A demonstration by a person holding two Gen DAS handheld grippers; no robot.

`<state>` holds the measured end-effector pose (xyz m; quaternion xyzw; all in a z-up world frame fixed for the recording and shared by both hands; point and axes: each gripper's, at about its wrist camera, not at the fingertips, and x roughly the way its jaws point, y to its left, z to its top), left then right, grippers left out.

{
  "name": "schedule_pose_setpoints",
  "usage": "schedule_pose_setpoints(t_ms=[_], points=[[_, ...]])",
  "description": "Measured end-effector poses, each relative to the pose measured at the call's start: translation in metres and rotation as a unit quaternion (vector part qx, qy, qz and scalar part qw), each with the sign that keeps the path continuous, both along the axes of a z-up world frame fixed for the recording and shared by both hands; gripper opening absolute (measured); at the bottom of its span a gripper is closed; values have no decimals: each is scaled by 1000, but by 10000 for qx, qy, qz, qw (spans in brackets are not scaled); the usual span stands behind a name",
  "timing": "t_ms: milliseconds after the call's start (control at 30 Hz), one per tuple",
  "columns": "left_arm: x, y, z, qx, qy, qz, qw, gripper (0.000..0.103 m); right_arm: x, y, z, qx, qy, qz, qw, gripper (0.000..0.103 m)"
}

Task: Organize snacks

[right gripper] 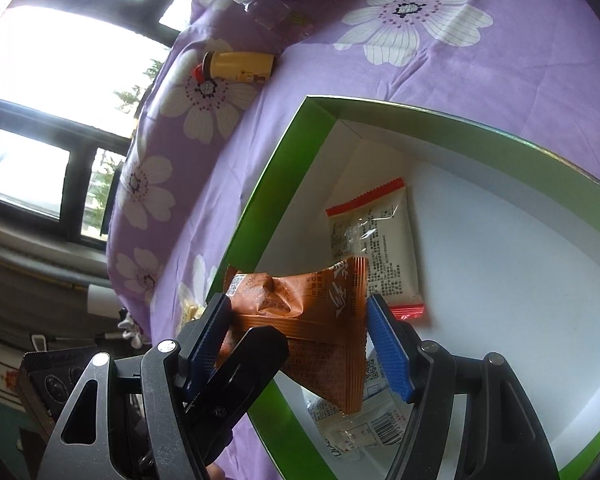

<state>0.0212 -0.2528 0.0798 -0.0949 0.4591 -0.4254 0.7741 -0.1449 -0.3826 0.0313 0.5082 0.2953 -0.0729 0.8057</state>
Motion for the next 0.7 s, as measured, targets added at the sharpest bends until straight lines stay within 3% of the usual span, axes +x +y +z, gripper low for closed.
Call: schedule_pose_setpoints(t_ms=[700], points=[[-1,-9,0,304,-108,65,9995,62,1,-4,-5,228,111,-99,9996,71]])
